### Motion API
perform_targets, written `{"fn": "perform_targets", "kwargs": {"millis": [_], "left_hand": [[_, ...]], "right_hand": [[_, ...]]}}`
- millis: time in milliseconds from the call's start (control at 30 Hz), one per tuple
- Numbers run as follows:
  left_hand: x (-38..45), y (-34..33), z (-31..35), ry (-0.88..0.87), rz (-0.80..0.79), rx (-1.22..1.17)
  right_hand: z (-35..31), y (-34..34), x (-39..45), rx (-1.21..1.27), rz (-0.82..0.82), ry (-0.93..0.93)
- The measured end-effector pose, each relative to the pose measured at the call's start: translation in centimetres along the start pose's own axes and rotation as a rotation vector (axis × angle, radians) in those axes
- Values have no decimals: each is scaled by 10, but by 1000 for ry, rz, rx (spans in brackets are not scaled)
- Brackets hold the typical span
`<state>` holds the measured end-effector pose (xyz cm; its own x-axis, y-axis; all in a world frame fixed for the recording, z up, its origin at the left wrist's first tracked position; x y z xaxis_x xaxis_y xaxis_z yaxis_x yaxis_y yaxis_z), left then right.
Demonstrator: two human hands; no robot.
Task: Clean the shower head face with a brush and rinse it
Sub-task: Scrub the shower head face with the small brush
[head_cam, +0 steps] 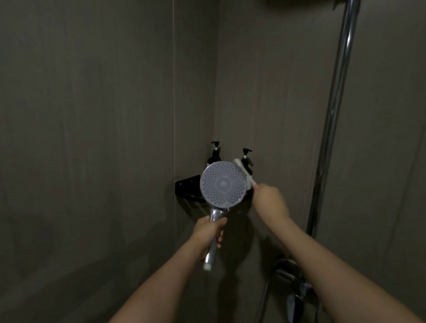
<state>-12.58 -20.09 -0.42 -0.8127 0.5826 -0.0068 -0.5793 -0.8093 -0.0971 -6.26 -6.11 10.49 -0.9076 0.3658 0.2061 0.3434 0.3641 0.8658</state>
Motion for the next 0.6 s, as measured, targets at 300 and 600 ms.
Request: {"fn": "perform_targets", "kwargs": {"millis": [300, 600], "left_hand": [[-6, -2, 5, -19, -1, -30], [-7, 0, 5, -21, 1, -26]], "right_hand": [[-4, -6, -14, -13, -19, 24], [-6, -9, -15, -118, -11, 74]]}}
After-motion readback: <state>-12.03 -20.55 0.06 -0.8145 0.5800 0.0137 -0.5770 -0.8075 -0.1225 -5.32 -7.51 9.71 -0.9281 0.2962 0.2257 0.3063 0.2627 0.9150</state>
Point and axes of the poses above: each hand's wrist, its own x-axis towards the middle knuckle, its own y-axis out of the back of the hand, z = x × y, the point moved 8 cm from there along x, towards the middle knuckle, and after that the axes turned 14 degrees about -z, right-handed, at the moved point
